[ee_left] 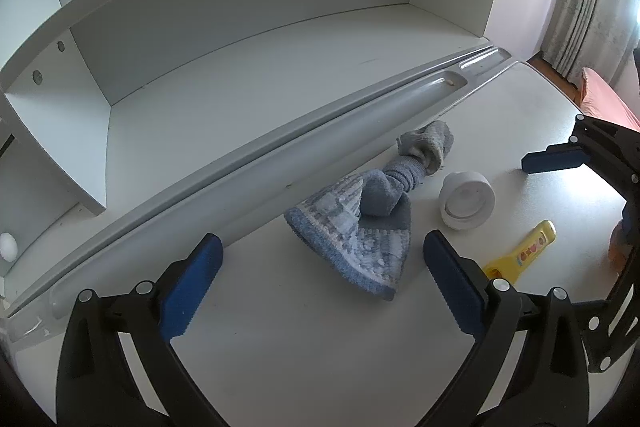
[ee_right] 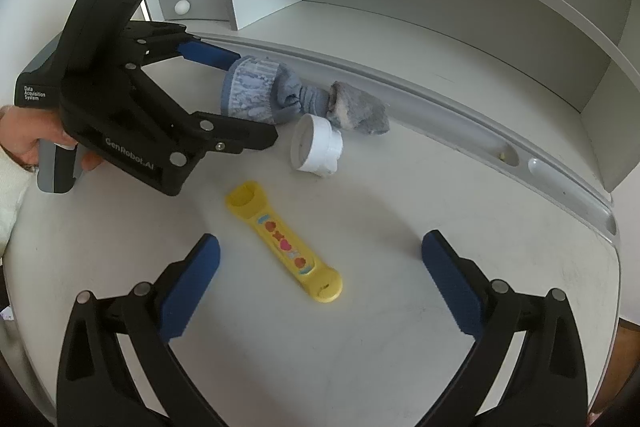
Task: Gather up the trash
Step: 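Grasp the grey sock with the left tool while the right grasps the yellow spoon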
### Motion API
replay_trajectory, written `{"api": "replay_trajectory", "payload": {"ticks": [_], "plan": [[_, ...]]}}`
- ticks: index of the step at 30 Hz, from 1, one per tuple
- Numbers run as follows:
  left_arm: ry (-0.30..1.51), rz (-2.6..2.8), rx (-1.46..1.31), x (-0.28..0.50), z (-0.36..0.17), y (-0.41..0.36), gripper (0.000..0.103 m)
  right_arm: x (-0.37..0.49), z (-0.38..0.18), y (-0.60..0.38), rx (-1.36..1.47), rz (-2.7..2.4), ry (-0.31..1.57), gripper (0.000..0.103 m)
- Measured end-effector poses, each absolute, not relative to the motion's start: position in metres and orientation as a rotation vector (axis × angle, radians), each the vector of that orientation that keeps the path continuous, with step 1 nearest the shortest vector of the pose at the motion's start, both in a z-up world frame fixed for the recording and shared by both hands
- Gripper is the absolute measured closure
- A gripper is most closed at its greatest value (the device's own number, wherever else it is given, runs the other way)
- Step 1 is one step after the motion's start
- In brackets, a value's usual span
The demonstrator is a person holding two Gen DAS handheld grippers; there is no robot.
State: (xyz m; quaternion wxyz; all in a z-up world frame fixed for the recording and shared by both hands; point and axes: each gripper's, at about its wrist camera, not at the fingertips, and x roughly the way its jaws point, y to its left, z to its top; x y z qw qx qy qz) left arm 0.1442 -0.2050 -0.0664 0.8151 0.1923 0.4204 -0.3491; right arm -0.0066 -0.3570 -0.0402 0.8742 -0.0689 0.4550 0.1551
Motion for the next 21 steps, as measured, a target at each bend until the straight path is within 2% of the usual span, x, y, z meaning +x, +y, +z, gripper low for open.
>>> {"api": "replay_trajectory", "payload": {"ticks": [21], "plan": [[0.877,-0.790,0.455,0.1416,-0.0645,-0.2131,0.006,-0.0025,-0.0390,-0.3543,-0.155,0.340,0.948,0.005]]}}
